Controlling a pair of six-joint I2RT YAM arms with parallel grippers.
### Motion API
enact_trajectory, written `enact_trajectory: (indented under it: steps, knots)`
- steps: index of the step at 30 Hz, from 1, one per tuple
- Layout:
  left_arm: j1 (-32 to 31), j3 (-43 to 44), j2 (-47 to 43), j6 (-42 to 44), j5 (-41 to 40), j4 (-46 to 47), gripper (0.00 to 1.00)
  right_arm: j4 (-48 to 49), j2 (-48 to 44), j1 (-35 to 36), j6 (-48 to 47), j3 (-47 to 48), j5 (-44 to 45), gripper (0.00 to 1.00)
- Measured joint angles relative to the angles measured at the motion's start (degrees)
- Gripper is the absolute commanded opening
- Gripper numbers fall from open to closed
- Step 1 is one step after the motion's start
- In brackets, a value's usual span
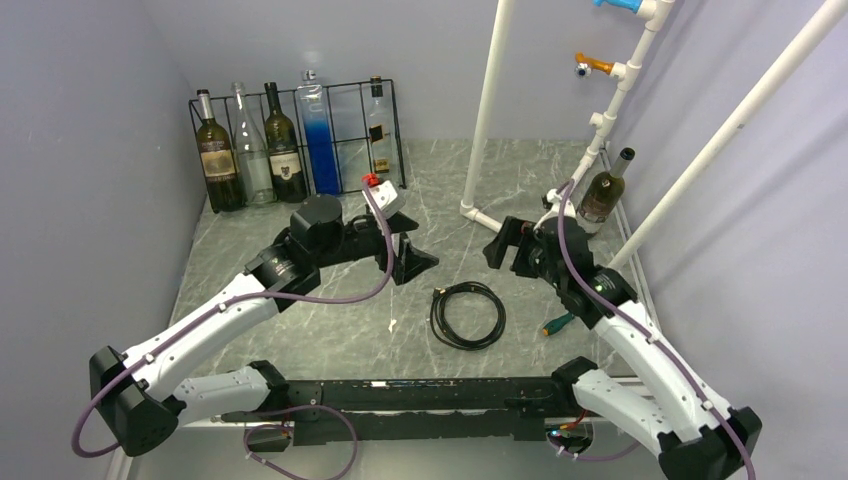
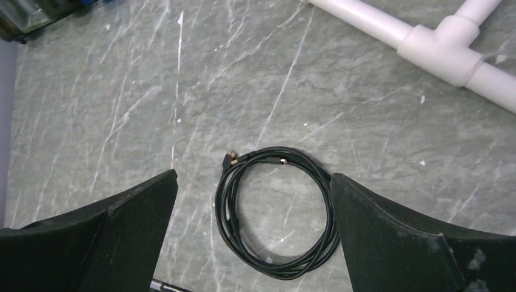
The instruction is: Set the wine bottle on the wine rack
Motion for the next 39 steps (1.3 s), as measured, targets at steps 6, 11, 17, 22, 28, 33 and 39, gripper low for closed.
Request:
enact_trajectory:
  steps: [6, 11, 17, 22, 28, 33, 39]
  knots:
    - [-1.0, -0.2, -0.3, -2.0, 2.1, 0.5, 0.99, -0.6, 5.4, 0.1, -2.8, 10.2, 8.3, 1.00]
    - [-1.0, -0.6, -1.8, -2.5, 2.1, 0.5, 1.00, 0.6, 8.0, 0.0, -8.7, 18.9, 21.0, 1.00]
    - [-1.0, -0.7, -4.1, -2.5, 2.0, 0.5, 1.00, 3.5, 11.1, -4.5, -17.7, 25.1, 34.1, 1.00]
    - [-1.0, -0.8, -4.4, -2.6, 2.1, 0.6, 0.99, 8.7, 14.1, -8.3, -25.5, 27.1, 40.0, 0.99]
    - [-1.0, -0.9, -4.5, -2.7, 2.1, 0.5, 0.99, 13.9, 18.4, -13.3, -32.5, 27.6, 42.4, 0.99]
    - [-1.0, -0.9, -5.0, -2.7, 2.1, 0.5, 1.00, 15.1, 23.9, -18.6, -33.3, 30.1, 40.9, 0.99]
    - [-1.0, -0.9, -5.2, -2.7, 2.1, 0.5, 0.99, 15.8, 29.9, -22.3, -32.9, 32.2, 38.3, 0.99]
